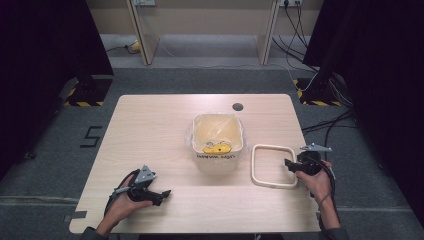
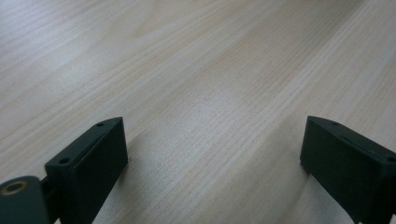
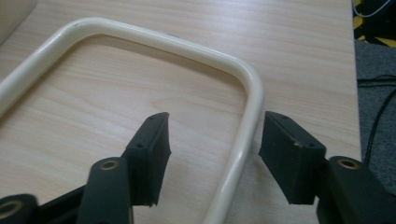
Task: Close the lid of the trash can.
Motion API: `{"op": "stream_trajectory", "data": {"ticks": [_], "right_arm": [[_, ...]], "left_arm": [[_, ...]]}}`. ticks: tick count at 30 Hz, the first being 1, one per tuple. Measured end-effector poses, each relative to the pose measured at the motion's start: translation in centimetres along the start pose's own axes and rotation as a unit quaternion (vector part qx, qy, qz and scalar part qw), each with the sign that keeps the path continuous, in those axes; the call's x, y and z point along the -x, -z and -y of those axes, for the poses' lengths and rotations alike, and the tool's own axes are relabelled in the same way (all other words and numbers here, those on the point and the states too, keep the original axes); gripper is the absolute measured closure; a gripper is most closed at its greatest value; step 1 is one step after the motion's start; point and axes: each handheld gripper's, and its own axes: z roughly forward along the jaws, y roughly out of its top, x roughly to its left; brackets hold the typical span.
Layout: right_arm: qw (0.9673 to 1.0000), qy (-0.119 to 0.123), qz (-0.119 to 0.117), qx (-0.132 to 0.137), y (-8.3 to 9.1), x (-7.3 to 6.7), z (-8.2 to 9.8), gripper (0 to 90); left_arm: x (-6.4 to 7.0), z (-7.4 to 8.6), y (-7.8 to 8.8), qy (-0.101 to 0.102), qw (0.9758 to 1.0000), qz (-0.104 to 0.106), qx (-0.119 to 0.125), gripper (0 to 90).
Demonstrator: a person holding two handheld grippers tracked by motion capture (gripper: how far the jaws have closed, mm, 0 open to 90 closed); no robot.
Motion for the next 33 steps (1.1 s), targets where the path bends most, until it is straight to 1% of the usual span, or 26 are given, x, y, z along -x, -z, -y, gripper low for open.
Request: {"op": "stream_trajectory", "data": {"ticks": [4, 7, 8, 11, 13, 17, 18, 21, 22, 23, 24, 25, 27, 29, 30, 31, 33], "right_arm": [[1.0, -0.005, 0.008, 0.002, -0.2, 0.5, 0.1, 50.9], [0.9999, -0.003, 0.012, 0.0, -0.4, 0.5, 0.1, 54.4], [0.9999, 0.001, 0.015, 0.0, -0.5, 0.5, 0.0, 55.9], [0.9998, -0.002, 0.022, 0.002, -0.7, 0.6, -0.2, 58.1], [0.9996, -0.006, 0.028, -0.002, -1.0, 0.7, -0.2, 58.7], [0.9994, -0.008, 0.035, -0.004, -1.3, 0.9, -0.3, 62.6], [0.9993, -0.008, 0.035, -0.004, -1.3, 0.8, -0.4, 65.2], [0.999, -0.009, 0.04, -0.016, -1.3, 0.5, -0.6, 69.1], [0.9986, -0.01, 0.046, -0.026, -1.3, 0.4, -0.8, 70.3], [0.9983, -0.011, 0.047, -0.033, -1.2, 0.4, -1.0, 71.3], [0.998, -0.012, 0.047, -0.039, -1.2, 0.4, -1.2, 74.2], [0.9981, -0.014, 0.044, -0.041, -1.3, 0.4, -1.2, 74.3], [0.9979, -0.014, 0.045, -0.045, -1.3, 0.3, -1.4, 74.6], [0.998, -0.008, 0.044, -0.045, -1.4, 0.3, -1.4, 79.5], [0.9982, -0.005, 0.041, -0.043, -1.4, 0.2, -1.4, 80.5], [0.9981, 0.006, 0.044, -0.043, -1.4, 0.1, -1.4, 80.9], [0.9978, 0.01, 0.05, -0.042, -1.5, -0.2, -1.4, 81.5]], "left_arm": [[0.0, 0.0, 0.0, 0.0, 1.0, 0.0, 0.0, 6.2], [0.0, 0.0, 0.0, 0.0, 1.0, 0.0, 0.0, 6.1], [0.0, 0.0, 0.0, 0.0, 1.0, 0.0, 0.0, 6.1], [0.0, 0.0, 0.0, 0.0, 1.0, 0.0, 0.0, 6.1], [0.0, 0.0, 0.0, 0.0, 1.0, 0.0, 0.0, 6.1], [0.0, 0.0, 0.0, 0.0, 1.0, 0.0, 0.0, 6.0], [0.0, 0.0, 0.0, 0.0, 1.0, 0.0, 0.0, 6.0], [0.0, 0.0, 0.0, 0.0, 1.0, 0.0, 0.0, 6.1], [0.1, 0.0, 0.0, 0.001, 1.0, 0.0, 0.001, 6.1], [0.1, 0.0, 0.0, 0.0, 1.0, 0.0, 0.002, 6.1], [0.1, 0.0, 0.0, 0.001, 1.0, 0.0, 0.002, 6.1], [0.1, 0.0, 0.0, 0.001, 1.0, 0.0, 0.002, 6.1], [0.1, 0.0, 0.0, 0.0, 1.0, 0.0, 0.002, 6.1], [0.1, 0.0, 0.0, 0.0, 1.0, 0.0, 0.001, 6.1], [0.1, 0.0, 0.0, 0.0, 1.0, 0.0, 0.002, 6.1], [0.1, 0.0, 0.0, 0.0, 1.0, 0.0, 0.001, 6.1], [0.1, 0.0, 0.0, 0.0, 1.0, 0.0, 0.001, 6.1]]}}
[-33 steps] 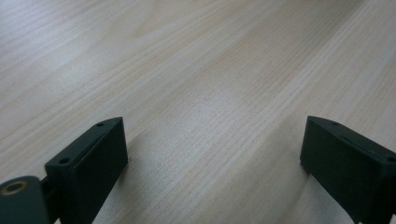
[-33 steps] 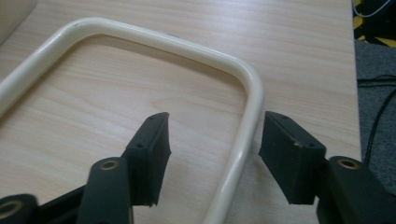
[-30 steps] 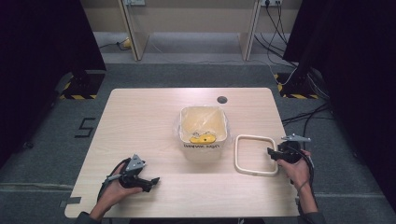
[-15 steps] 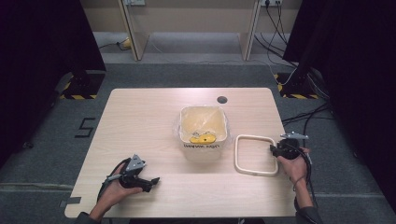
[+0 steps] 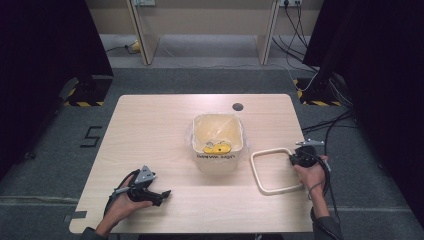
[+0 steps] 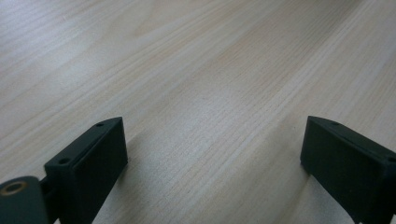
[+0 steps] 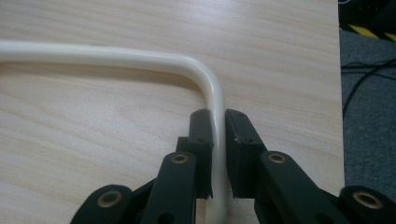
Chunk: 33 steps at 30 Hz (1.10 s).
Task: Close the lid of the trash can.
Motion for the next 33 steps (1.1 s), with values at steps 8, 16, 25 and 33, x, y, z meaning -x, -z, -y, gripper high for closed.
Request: {"op": "stream_trajectory", "data": {"ticks": [8, 16, 25, 33], "right_arm": [[0.9999, 0.004, -0.007, 0.009, -0.1, 0.1, 0.1, 81.9], [0.9994, 0.0, -0.021, 0.029, 0.8, 0.4, -0.2, 81.8], [0.9975, 0.003, -0.031, 0.063, 2.8, 0.9, -1.0, 81.8], [0.995, 0.007, -0.042, 0.091, 4.7, 1.1, -2.3, 81.8]], "left_arm": [[0.0, 0.0, 0.0, -0.001, 1.0, 0.001, -0.002, 6.2], [0.0, -0.2, 0.3, 0.007, 0.9999, 0.01, -0.003, 14.2], [0.0, -0.4, 0.4, 0.031, 0.999, 0.031, 0.007, 14.7], [0.2, -1.3, 1.0, 0.049, 0.9974, 0.035, 0.041, 14.7]]}}
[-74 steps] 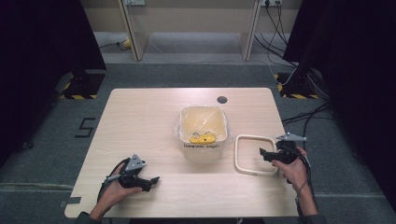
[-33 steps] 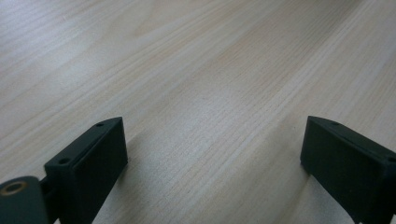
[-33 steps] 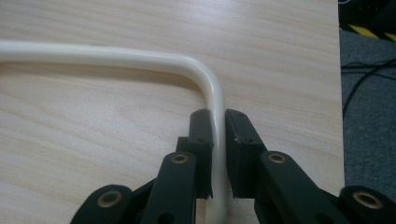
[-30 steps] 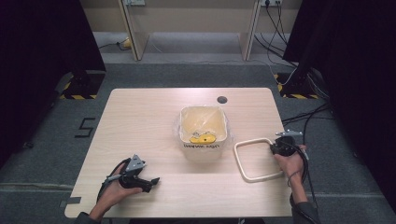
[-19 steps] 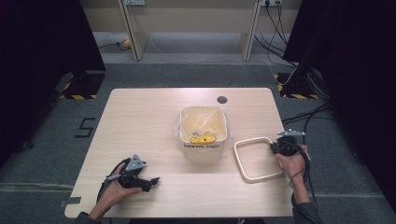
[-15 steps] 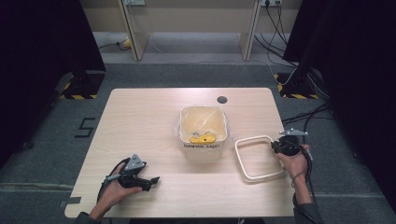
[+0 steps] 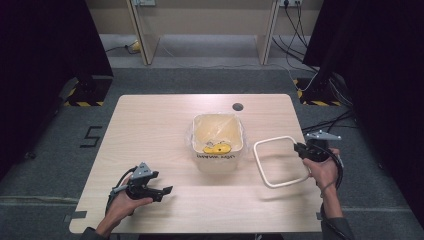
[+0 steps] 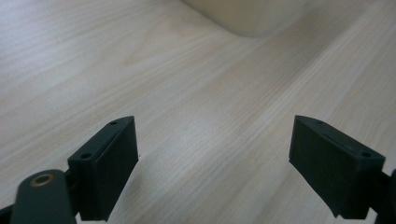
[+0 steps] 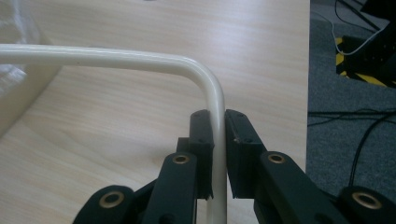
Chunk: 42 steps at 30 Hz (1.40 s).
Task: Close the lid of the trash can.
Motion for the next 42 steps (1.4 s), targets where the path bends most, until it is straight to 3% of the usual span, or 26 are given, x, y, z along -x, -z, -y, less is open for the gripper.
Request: {"op": "stream_trajectory", "data": {"ticks": [7, 14, 19, 31, 35, 42], "right_arm": [[0.9995, 0.016, -0.013, 0.023, 1.3, -0.7, -2.3, 81.8], [0.9971, 0.042, -0.036, 0.053, 3.0, -2.3, -6.3, 81.8], [0.9953, 0.058, -0.052, 0.057, 2.9, -3.8, -8.5, 81.8], [0.9865, 0.127, -0.093, 0.046, 0.5, -9.5, -14.0, 81.8], [0.9834, 0.144, -0.104, 0.036, -0.9, -11.4, -15.1, 81.8], [0.9752, 0.183, -0.123, 0.016, -2.7, -14.6, -16.5, 81.7]], "left_arm": [[0.9, -1.0, 0.1, -0.006, 0.9998, 0.008, 0.016, 14.7], [1.9, -2.8, 0.2, -0.011, 0.9988, 0.018, 0.043, 14.7], [2.3, -4.7, -0.1, -0.013, 0.9978, 0.025, 0.061, 14.7], [4.1, -9.4, -0.9, -0.047, 0.9935, 0.043, 0.095, 14.7], [4.1, -10.7, -1.1, -0.052, 0.9924, 0.034, 0.106, 14.7], [3.6, -12.1, -1.2, -0.054, 0.9909, 0.028, 0.12, 14.7]]}}
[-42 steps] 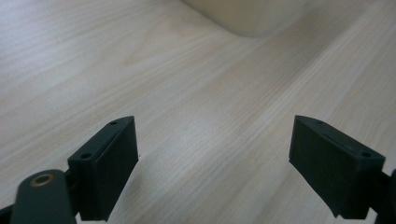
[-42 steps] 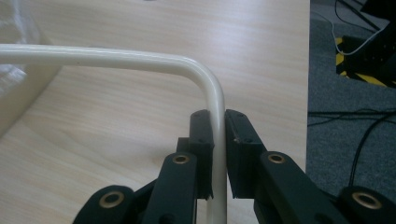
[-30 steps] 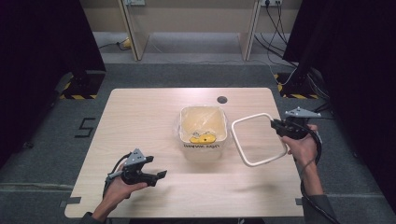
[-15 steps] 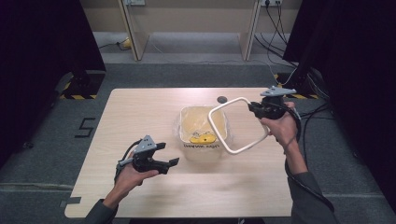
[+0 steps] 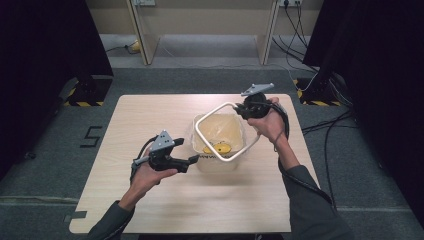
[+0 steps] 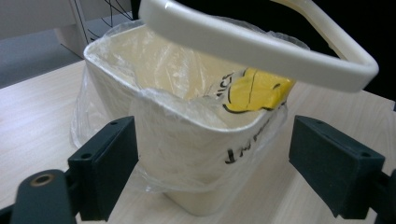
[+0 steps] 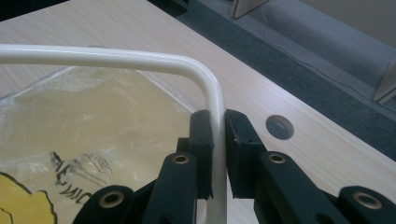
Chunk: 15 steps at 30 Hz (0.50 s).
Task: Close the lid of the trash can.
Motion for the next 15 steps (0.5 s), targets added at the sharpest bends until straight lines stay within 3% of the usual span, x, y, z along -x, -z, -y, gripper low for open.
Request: {"op": "stream_trajectory", "data": {"ticks": [8, 15], "right_arm": [[0.9987, 0.038, -0.021, -0.025, -1.9, -1.1, -1.2, 81.7], [0.9979, 0.044, -0.036, -0.032, -2.6, -1.3, -1.2, 81.7]], "left_arm": [[-0.9, -0.5, -0.5, -0.008, 0.9999, -0.009, 0.003, 14.7], [-1.0, -0.7, -1.0, -0.029, 0.9996, -0.004, 0.005, 14.8]]}}
